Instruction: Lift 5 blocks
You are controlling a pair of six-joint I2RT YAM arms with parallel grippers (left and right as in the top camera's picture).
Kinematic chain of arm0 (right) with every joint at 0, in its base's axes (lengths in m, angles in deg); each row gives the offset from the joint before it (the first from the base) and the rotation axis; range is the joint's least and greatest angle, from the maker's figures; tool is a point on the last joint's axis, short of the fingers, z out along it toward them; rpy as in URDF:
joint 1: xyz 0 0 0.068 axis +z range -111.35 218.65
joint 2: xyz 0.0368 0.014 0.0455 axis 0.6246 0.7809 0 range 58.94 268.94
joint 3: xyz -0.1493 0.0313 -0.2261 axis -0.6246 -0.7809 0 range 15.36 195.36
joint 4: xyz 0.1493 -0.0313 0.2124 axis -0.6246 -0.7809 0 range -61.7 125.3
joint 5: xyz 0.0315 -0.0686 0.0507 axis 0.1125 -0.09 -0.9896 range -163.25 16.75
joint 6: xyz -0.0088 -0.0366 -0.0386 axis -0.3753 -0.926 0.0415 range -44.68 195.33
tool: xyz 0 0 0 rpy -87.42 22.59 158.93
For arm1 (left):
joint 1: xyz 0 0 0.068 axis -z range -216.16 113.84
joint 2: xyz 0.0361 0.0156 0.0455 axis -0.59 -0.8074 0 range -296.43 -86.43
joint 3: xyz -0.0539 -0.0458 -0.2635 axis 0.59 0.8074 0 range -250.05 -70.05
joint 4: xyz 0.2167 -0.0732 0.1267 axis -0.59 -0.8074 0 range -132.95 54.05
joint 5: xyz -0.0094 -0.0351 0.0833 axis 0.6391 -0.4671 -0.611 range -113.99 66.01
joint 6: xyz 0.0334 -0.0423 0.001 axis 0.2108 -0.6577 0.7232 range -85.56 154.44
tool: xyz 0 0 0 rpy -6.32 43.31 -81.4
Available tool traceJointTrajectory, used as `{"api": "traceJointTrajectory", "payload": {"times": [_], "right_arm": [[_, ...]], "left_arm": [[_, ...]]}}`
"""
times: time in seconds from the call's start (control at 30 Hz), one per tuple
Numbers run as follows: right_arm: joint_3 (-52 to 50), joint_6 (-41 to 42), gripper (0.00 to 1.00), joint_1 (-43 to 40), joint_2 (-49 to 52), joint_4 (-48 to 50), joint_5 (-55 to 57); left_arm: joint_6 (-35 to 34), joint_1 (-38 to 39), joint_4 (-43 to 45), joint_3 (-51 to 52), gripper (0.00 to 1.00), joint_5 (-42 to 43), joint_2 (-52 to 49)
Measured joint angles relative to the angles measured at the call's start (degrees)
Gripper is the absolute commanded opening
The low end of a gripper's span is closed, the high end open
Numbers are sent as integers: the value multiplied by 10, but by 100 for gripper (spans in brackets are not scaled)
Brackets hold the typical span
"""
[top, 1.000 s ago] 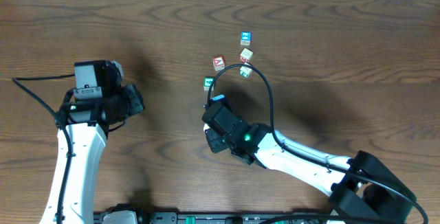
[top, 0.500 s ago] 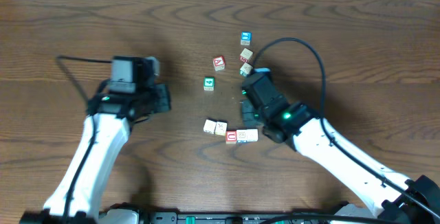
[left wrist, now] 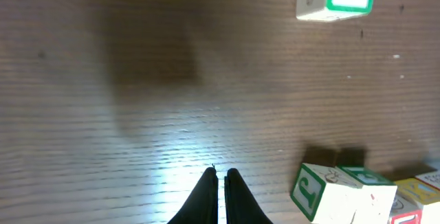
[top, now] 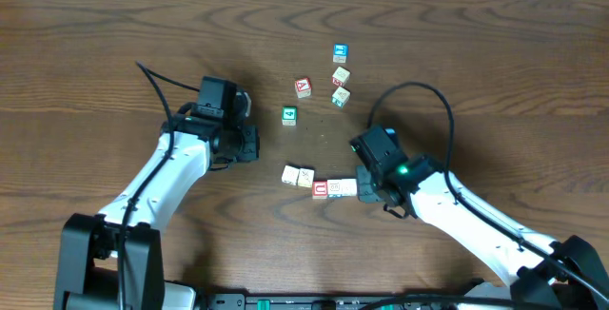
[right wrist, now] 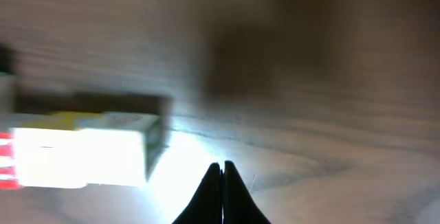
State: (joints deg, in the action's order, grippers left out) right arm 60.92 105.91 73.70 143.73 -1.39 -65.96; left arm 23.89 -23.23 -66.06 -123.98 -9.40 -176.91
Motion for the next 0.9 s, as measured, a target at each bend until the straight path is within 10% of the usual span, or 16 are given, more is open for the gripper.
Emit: {"api": "traceJointTrajectory", "payload": {"times": [0.9], "right_arm": [[-41,8,1,108,33,113,-144]], "left_arm": [[-1,7,16,0,7,-35,-1]]}}
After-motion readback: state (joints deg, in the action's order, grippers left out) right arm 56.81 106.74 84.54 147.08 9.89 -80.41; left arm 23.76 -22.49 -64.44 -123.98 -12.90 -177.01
